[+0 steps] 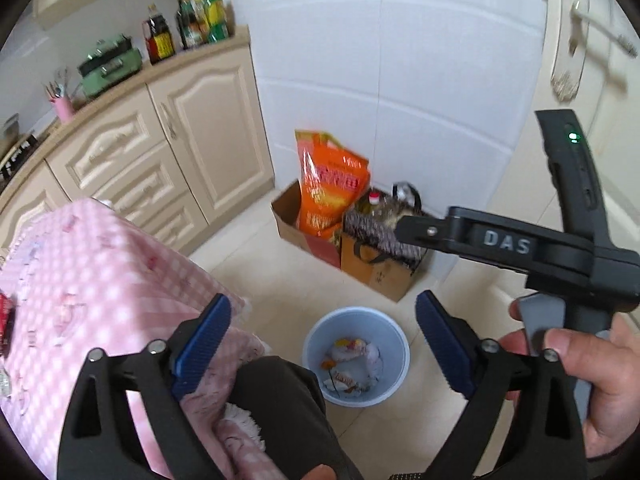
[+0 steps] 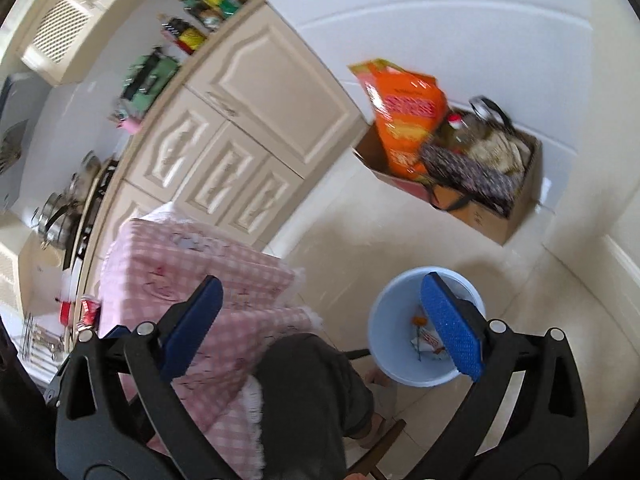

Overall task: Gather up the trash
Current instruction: 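Move both open tools back over the pink table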

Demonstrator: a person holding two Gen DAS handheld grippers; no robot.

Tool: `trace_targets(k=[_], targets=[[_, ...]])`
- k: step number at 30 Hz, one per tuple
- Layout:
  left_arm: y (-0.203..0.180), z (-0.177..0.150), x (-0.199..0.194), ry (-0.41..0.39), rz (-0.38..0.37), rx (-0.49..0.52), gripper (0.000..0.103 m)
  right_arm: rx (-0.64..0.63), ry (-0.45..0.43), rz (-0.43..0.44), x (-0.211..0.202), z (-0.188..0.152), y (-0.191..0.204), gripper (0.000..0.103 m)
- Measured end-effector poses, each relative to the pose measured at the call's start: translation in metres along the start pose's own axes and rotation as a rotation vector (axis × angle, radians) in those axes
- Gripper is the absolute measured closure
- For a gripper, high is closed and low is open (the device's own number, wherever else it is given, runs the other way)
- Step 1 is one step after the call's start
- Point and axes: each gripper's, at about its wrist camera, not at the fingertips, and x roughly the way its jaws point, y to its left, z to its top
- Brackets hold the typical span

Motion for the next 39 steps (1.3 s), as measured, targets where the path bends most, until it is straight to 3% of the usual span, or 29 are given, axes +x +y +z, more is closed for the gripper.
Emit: trace_targets(k=[10,23,32,39], targets=[[0.060,-0.001,-0.092,-0.163,0.031,-0.070,0.009,-0.169,-0.044,0.070,-0.023,-0.003,0.108,0.006],[0.154,-0.034,-0.185,-0.334,0.124,-0.230,0.006,-0.344,-0.083,0.168,-0.030,-0.030,0.227,0.006],[0.214,-0.074,-0.230,-0.380,0.265,-0.333,0.006,-0.429,-0.099,0.304,-0.040,-0.053,0.296,0.006],[0.274,-0.115,-0.248,-0.374,0.383,-0.478,0.006,-0.534,-0.063,0.339,-0.027,-0.073,0.346,0.006]])
